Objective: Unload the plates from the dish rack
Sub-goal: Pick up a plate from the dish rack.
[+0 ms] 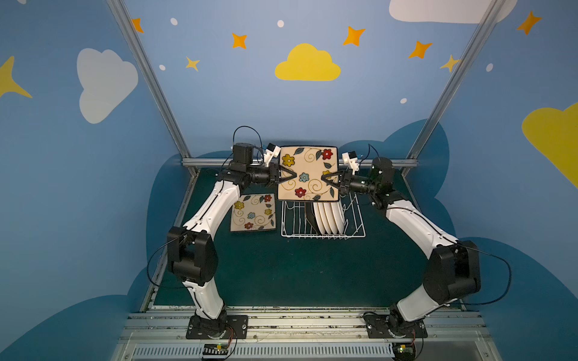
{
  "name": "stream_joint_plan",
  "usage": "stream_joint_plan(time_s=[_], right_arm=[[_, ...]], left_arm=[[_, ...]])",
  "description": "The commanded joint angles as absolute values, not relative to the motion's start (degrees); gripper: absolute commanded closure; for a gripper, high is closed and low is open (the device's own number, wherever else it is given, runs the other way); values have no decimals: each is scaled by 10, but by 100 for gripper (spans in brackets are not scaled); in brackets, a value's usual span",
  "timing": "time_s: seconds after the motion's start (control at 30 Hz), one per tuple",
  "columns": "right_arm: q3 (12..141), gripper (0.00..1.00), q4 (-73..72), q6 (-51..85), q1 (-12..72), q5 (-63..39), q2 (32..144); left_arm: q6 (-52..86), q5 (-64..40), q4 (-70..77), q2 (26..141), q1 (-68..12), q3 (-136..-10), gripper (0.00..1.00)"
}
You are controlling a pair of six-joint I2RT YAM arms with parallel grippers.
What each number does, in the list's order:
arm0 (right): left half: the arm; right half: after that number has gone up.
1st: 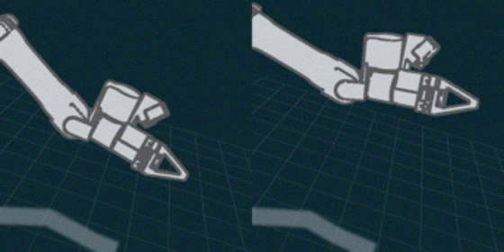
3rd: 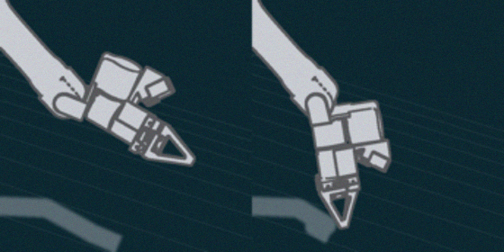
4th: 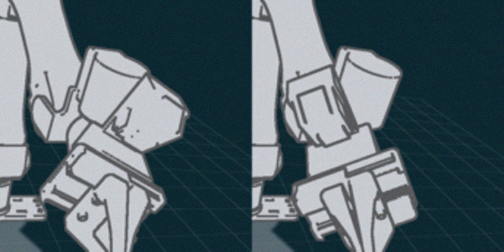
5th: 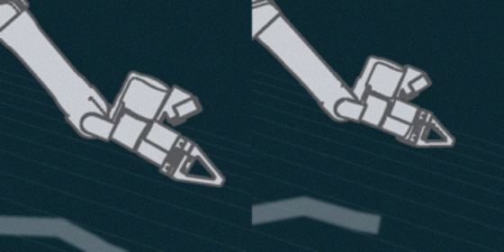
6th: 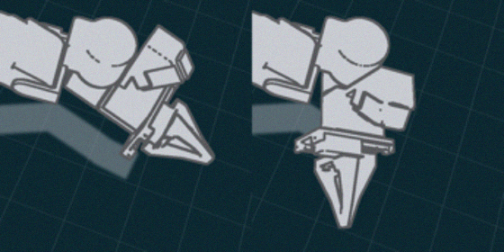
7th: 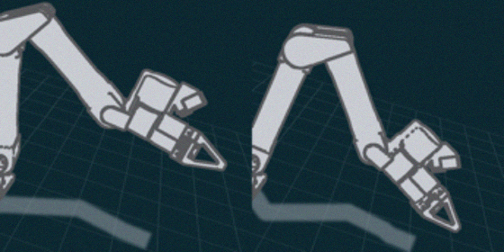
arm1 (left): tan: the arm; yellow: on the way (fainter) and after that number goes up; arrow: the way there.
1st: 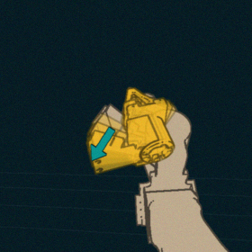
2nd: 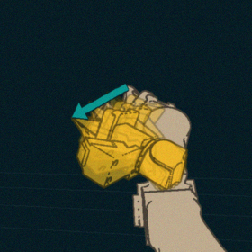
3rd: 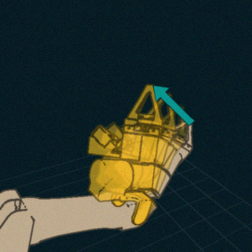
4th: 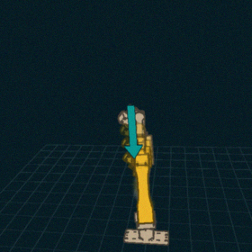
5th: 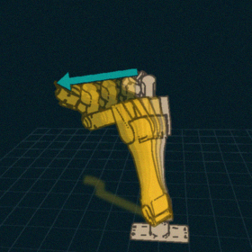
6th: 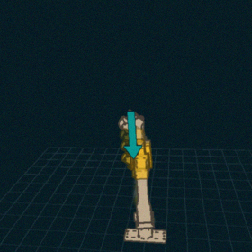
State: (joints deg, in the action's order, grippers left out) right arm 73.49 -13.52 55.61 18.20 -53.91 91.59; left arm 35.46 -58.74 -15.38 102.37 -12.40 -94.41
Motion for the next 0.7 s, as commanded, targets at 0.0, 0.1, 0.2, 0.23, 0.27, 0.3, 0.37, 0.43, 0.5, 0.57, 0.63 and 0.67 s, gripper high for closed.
stream_joint_plan(time_s=[0.0,0.1,0.2,0.23,0.27,0.3,0.37,0.43,0.5,0.57,0.63,0.67], right_arm=[[766,100,-220,540,192,-563,911],[765,100,-213,536,192,-561,913],[767,100,-207,536,192,-560,914],[768,100,-205,535,192,-558,915],[767,99,-205,534,192,-557,914],[768,98,-205,534,192,-556,915],[771,91,-199,534,192,-556,917],[773,87,-192,532,192,-554,917],[773,76,-181,527,192,-546,913],[774,71,-168,515,191,-537,911],[775,61,-156,511,189,-529,906],[775,56,-153,509,188,-525,904]], left_arm=[[358,-626,-131,1020,-133,-945,82],[360,-623,-133,1019,-132,-946,94],[364,-622,-128,1017,-131,-943,97],[368,-622,-125,1016,-130,-943,97],[370,-623,-122,1015,-130,-943,97],[373,-622,-120,1015,-129,-943,97],[374,-616,-117,1010,-129,-941,97],[378,-610,-112,1008,-128,-940,97],[385,-606,-109,1006,-125,-941,97],[388,-600,-109,1002,-123,-941,97],[388,-593,-108,997,-120,-939,97],[390,-590,-108,994,-119,-939,97]])
